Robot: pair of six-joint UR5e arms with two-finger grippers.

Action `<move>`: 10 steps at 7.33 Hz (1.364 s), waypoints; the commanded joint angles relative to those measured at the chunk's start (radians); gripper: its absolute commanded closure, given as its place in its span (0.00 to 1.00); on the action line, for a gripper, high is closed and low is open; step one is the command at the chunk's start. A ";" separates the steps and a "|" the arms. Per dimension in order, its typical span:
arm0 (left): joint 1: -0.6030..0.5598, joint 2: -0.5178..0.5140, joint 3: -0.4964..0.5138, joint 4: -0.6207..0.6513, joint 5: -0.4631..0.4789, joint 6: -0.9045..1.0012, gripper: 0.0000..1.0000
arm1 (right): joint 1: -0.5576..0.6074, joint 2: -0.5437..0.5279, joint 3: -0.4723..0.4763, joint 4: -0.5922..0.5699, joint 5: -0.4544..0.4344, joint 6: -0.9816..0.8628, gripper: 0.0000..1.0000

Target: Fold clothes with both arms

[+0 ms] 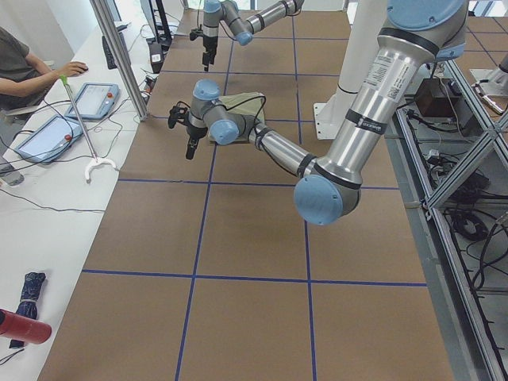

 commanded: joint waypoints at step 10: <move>-0.384 0.461 0.025 0.020 -0.155 0.716 0.00 | 0.422 -0.553 0.099 0.022 0.260 -0.874 0.00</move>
